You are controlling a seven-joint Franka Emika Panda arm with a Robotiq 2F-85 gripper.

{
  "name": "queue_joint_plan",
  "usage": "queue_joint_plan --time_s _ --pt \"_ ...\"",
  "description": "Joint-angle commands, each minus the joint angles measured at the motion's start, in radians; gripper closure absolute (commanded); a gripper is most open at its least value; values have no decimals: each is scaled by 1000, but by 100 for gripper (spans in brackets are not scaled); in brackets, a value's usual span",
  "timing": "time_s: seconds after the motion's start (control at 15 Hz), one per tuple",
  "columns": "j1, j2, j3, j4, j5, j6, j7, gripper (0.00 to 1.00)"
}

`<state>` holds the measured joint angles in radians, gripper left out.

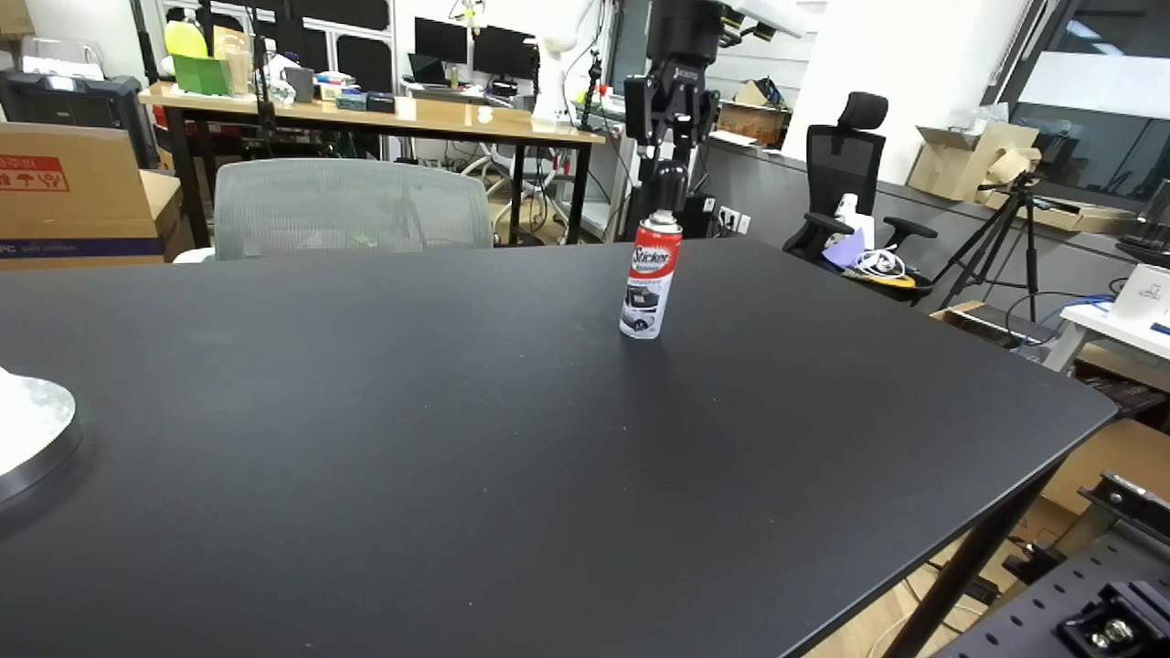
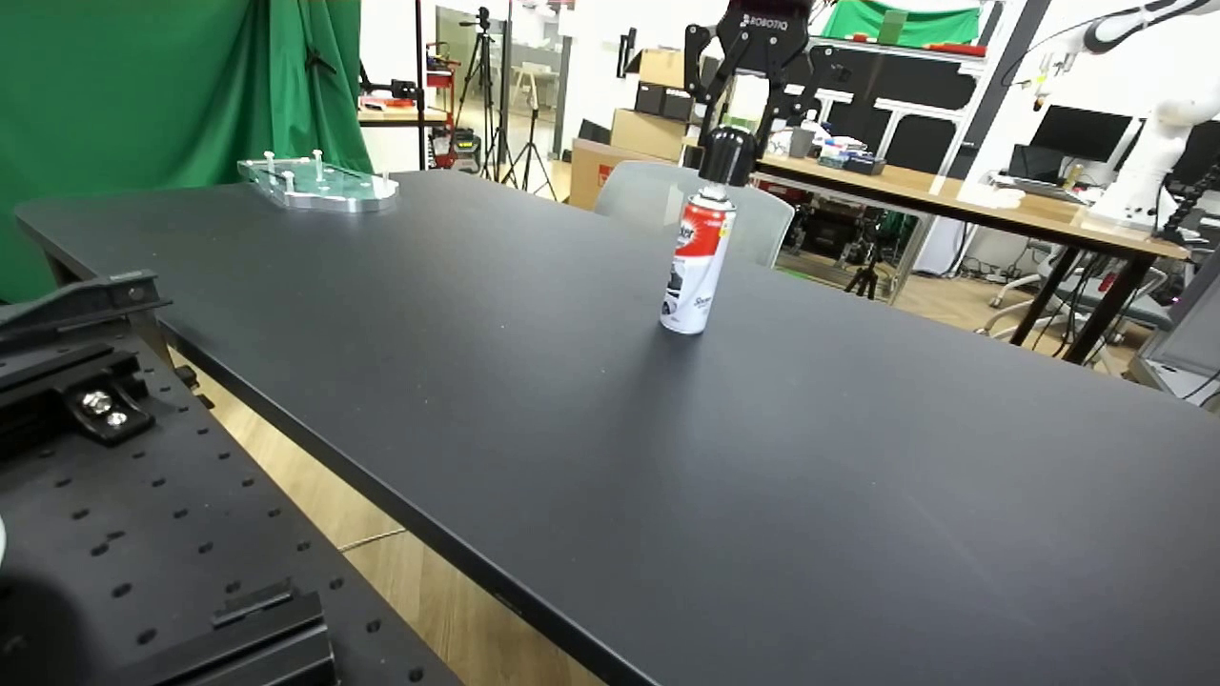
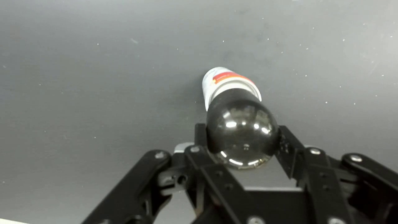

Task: Put the black lid on the white spray can

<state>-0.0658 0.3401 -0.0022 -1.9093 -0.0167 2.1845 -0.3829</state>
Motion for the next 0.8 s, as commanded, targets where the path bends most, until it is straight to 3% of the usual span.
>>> queue_joint_plan --time_s 0.0,0.73 --pt "2 30 16 47 5 -19 22 68" --pt "10 18 7 8 -27 -1 71 68"
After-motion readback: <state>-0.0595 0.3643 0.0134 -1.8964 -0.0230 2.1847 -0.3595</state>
